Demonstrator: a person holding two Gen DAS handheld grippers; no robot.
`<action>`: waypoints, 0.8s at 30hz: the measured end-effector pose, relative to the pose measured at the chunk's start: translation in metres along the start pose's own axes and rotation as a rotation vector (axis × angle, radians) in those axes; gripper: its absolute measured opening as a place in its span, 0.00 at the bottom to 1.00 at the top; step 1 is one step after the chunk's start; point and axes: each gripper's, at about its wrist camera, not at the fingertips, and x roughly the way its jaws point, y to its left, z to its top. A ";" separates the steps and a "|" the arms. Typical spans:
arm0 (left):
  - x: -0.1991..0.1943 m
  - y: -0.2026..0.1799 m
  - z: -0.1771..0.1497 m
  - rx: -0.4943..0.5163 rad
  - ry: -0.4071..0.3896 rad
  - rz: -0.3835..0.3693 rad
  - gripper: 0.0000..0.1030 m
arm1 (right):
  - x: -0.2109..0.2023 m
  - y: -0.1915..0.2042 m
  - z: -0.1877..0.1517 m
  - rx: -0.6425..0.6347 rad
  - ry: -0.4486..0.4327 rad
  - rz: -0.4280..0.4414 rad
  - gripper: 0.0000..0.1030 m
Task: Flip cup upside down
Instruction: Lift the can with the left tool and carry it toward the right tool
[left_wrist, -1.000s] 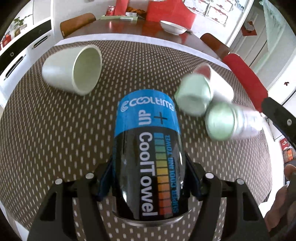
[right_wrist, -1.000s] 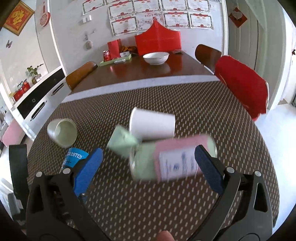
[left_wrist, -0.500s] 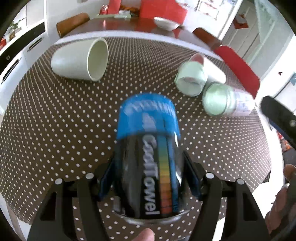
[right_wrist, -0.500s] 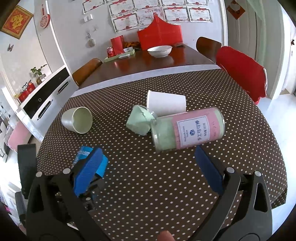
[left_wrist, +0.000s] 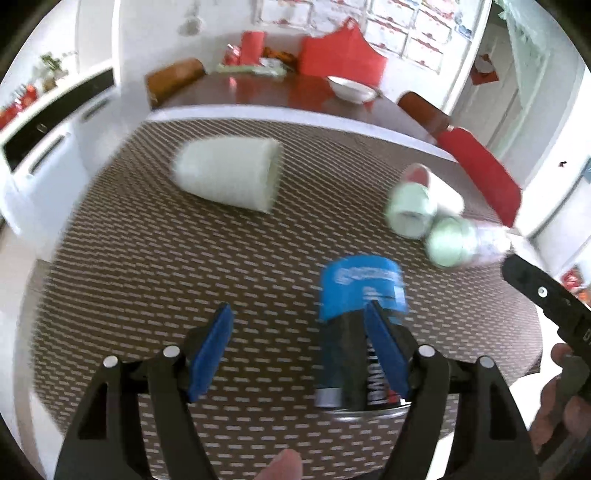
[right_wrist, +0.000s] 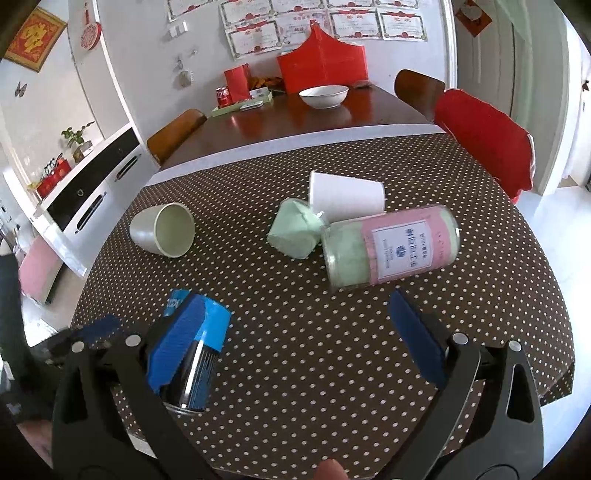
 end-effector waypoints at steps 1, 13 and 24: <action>-0.005 0.006 0.003 0.004 -0.022 0.030 0.70 | 0.001 0.005 0.000 -0.010 0.004 0.000 0.94; -0.050 0.058 0.007 -0.027 -0.205 0.173 0.80 | 0.014 0.072 -0.018 -0.178 0.055 0.035 0.94; -0.045 0.060 0.004 -0.040 -0.190 0.182 0.80 | 0.025 0.075 -0.016 -0.320 0.090 0.051 0.94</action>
